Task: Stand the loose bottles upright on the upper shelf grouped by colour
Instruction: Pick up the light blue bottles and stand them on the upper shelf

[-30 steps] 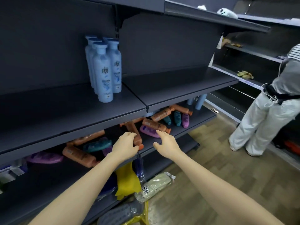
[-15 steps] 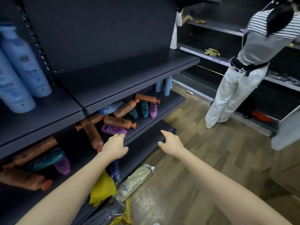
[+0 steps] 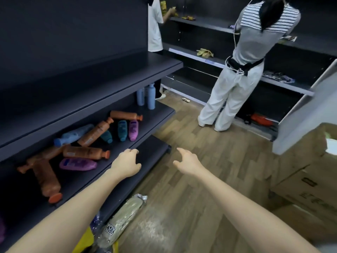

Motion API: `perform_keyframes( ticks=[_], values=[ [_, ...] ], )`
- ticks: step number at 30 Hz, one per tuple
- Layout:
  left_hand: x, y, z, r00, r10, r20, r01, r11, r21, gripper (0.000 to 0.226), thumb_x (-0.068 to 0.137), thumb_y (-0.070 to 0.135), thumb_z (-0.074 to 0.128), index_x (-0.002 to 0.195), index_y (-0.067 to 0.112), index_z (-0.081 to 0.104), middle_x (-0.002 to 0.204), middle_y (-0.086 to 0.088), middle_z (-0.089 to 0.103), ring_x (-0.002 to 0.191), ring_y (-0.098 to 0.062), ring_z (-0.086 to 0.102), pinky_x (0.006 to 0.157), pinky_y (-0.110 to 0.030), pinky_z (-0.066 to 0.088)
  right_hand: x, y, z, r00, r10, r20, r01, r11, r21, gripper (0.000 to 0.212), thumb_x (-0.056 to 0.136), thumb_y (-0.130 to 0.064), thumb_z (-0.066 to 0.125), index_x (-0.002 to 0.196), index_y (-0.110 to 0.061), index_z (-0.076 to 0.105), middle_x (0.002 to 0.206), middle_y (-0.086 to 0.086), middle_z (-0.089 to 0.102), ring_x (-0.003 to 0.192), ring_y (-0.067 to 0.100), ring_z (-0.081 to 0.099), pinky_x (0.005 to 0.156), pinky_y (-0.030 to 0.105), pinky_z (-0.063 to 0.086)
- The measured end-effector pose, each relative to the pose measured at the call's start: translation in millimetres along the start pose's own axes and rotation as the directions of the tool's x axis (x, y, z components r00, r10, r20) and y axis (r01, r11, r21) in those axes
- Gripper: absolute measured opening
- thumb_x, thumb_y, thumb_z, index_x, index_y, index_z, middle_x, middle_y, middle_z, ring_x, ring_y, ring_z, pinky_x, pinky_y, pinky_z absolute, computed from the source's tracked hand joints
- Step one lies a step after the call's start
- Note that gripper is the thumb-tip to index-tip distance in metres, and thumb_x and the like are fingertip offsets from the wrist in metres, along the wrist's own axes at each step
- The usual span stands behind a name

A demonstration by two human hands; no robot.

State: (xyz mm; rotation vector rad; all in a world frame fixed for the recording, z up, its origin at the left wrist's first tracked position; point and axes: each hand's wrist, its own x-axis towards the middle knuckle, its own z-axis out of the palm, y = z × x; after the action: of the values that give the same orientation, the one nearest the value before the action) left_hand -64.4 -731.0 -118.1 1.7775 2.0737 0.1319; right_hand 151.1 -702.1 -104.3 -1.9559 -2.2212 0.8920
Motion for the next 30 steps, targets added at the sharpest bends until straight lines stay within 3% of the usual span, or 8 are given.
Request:
perform_keyframes(
  ticks=[15,30],
  values=[
    [73,92,17,0.982,0.161,0.097,-0.167,0.984,0.058,0.055,0.089,0.025,0.053,0.140,0.017,0.036,0.140,-0.005,0.041,0.124,-0.026,0.044,0.093,-0.038,0.046,27,73,-41,0.984,0.168,-0.055,-0.161,0.981,0.112,0.062,0.093,-0.029,0.049,0.149,-0.017,0.024,0.151,0.007,0.032,0.137,0.033,0.028,0.110,0.038,0.030],
    [235,112,12,0.959,0.179,0.218,-0.194,0.980,0.049,0.049,0.088,0.024,0.053,0.134,0.014,0.041,0.137,-0.009,0.042,0.125,-0.027,0.044,0.095,-0.039,0.045,173,94,-89,0.958,0.287,-0.010,-0.287,0.958,0.032,0.062,0.090,-0.031,0.051,0.147,-0.018,0.029,0.148,0.010,0.037,0.134,0.034,0.035,0.109,0.039,0.034]
  ],
)
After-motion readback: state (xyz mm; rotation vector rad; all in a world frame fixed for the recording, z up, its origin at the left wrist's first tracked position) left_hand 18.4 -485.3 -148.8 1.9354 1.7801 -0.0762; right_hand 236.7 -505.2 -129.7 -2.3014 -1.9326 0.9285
